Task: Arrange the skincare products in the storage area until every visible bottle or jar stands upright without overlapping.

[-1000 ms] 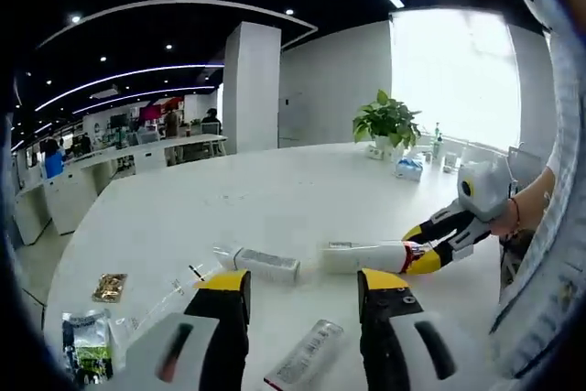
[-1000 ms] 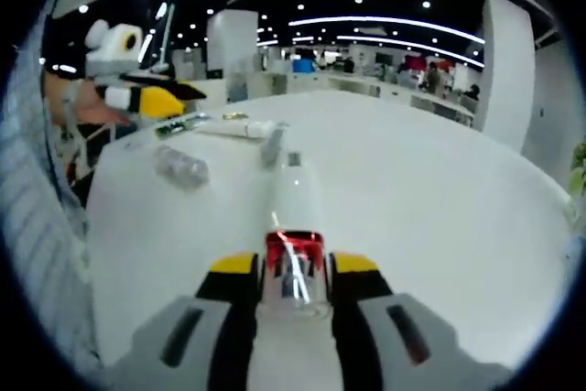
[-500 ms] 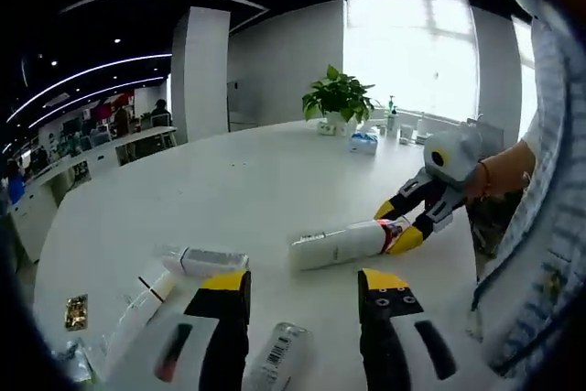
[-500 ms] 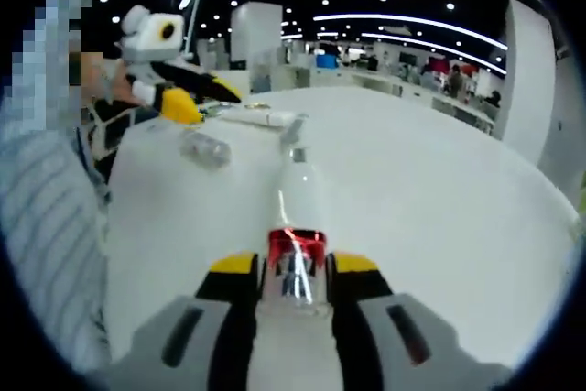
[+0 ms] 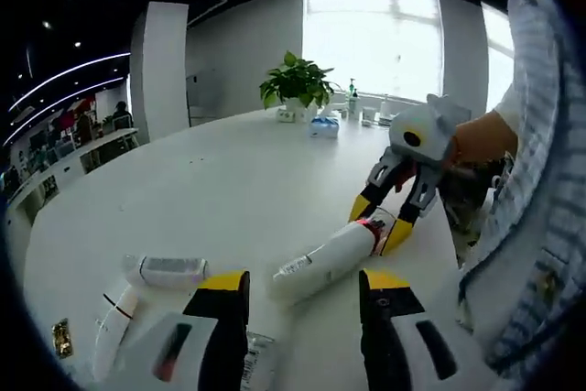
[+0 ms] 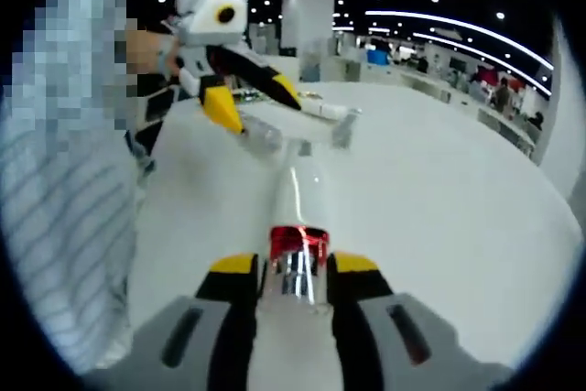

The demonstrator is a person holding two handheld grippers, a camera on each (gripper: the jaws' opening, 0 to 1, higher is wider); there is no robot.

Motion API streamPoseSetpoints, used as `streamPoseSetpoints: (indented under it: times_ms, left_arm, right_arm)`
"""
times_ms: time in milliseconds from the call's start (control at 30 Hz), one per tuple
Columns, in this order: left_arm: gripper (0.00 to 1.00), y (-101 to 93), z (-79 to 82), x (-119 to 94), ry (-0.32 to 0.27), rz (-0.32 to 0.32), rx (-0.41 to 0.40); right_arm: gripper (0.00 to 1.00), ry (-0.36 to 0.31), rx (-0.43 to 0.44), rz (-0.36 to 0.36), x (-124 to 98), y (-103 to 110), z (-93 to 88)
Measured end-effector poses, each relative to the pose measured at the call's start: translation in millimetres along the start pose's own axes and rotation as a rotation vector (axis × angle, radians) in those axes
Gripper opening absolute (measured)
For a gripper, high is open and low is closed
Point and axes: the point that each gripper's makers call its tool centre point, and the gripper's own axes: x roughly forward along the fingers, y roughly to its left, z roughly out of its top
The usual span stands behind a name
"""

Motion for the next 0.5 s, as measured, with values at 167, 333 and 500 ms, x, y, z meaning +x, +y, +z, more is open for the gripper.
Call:
streamPoseSetpoints:
  times_ms: [167,333,500]
  left_arm:
    - [0.5,0.3,2.7,0,0.019,0.012,-0.007]
    - [0.5,-7.3,-0.1,13,0.039,-0.002,0.021]
    - [0.5,-17.4,-3.1,24,0.078,-0.08,0.072]
  right_arm:
    - [0.29,-0.013,-0.04,0.026,2,2,2.1]
    - [0.3,-0.01,-0.097,0.025,2,4,1.1]
    - [0.3,-0.021,-0.11,0.046,2,7,0.5]
